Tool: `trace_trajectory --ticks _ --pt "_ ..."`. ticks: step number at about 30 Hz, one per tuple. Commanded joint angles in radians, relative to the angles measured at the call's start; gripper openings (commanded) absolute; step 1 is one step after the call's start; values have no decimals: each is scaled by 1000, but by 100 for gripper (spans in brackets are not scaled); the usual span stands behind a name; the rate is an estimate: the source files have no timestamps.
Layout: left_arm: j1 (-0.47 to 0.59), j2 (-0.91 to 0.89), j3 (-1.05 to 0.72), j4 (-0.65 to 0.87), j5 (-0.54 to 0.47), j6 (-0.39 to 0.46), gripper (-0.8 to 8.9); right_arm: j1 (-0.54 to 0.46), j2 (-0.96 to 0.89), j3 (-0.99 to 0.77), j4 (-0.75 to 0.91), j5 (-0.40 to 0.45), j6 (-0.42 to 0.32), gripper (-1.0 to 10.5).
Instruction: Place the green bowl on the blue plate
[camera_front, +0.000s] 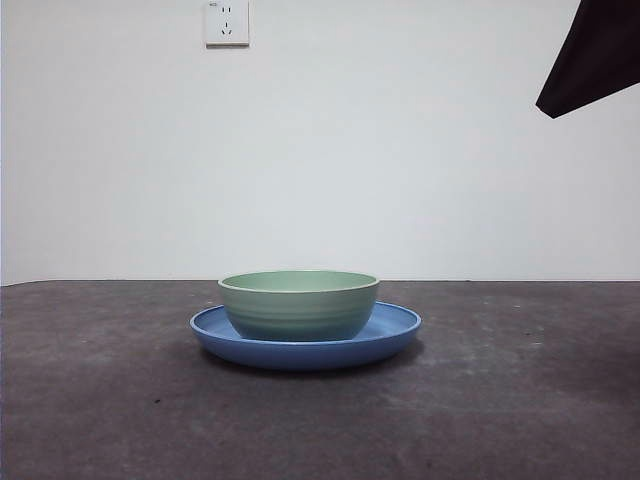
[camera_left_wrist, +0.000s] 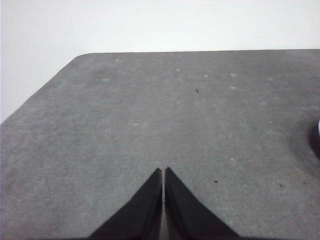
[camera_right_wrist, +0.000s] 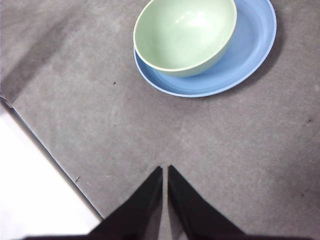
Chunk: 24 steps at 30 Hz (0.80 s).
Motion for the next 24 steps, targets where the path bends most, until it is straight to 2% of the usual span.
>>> trace_trajectory --ticks 1,7,10,12,16,24 --pt "2 -2 -20 -5 3 -3 8 5 4 9 10 -1 -11 11" --pt "2 -2 -20 -5 3 -3 8 5 -3 9 9 -1 -11 11" --pt "2 -2 -20 -5 3 -3 8 -23 -51 8 10 42 -88 11" --pt "2 -2 -20 -5 3 -3 8 -60 -91 4 36 72 -108 11" --pt "2 -2 -20 -5 3 -3 8 -157 -206 -71 200 78 -107 11" --pt "2 -2 -20 -5 3 -3 8 -386 -529 -422 583 83 -99 11"
